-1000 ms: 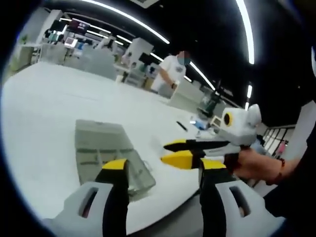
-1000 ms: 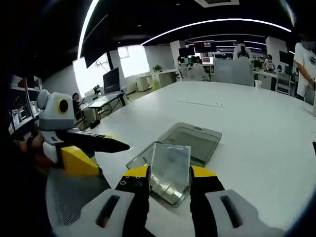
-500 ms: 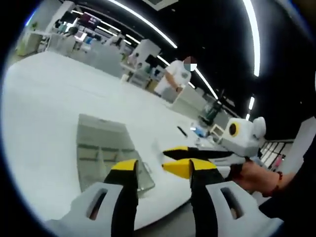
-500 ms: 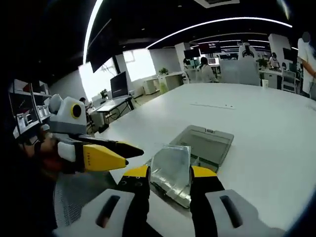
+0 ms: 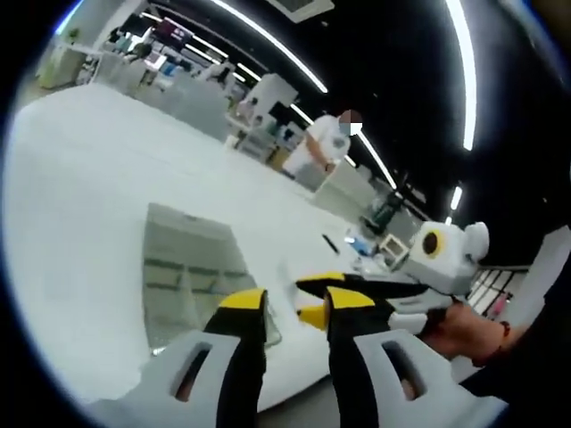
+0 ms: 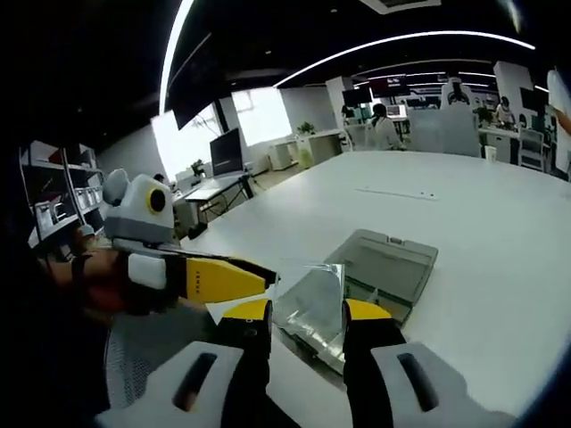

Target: Insert the divider into the dual guide fixture by aligning both edges with the guide slots and pushing it downward to the bottom, including one-sided entry, uneven engagement, binding, and posture correction.

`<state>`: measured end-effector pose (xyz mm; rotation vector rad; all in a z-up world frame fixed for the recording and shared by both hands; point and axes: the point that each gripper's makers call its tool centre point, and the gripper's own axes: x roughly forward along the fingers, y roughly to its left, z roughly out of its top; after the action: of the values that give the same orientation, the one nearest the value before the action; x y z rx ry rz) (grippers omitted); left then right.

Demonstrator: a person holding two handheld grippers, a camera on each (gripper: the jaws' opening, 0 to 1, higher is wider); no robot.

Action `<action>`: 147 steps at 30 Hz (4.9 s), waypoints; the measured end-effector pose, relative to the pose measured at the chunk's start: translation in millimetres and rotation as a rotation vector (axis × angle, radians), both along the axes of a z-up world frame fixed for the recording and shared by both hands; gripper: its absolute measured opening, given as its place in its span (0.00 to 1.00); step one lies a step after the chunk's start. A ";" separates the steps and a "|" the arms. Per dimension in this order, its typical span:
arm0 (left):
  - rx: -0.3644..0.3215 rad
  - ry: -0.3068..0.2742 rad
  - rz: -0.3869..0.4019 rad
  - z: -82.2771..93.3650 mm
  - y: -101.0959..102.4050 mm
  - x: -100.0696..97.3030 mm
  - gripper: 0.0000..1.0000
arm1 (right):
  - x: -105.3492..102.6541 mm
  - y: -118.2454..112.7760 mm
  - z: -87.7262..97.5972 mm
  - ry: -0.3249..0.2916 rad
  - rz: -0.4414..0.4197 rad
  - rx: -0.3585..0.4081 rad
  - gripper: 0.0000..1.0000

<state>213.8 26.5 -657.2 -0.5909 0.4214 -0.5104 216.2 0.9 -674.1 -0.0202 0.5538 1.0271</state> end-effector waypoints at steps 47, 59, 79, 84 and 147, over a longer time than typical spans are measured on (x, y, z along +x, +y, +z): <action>0.103 -0.067 -0.089 5.8 -0.3 -11.8 0.00 | -4.3 0.7 17.2 -0.132 0.152 -0.110 0.21; 0.147 -0.087 -0.156 4.8 -5.4 -18.6 0.00 | -11.6 -2.4 13.8 -0.136 0.288 -0.182 0.19; 0.255 -0.120 -0.321 -4.2 -24.2 -35.6 0.00 | -32.5 -2.7 0.4 -0.147 0.494 -0.291 0.16; 0.280 -0.142 -0.366 -4.9 -26.7 -41.4 0.00 | -40.5 -4.1 -2.5 -0.141 0.562 -0.311 0.12; 0.277 -0.210 -0.282 -3.8 -11.4 -27.8 0.27 | -15.7 -29.6 -1.6 -0.125 0.663 -0.465 0.00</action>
<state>186.0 15.1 -661.0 -0.2076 0.3691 -0.7617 200.4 -28.7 -675.7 -0.7148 0.6786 1.5017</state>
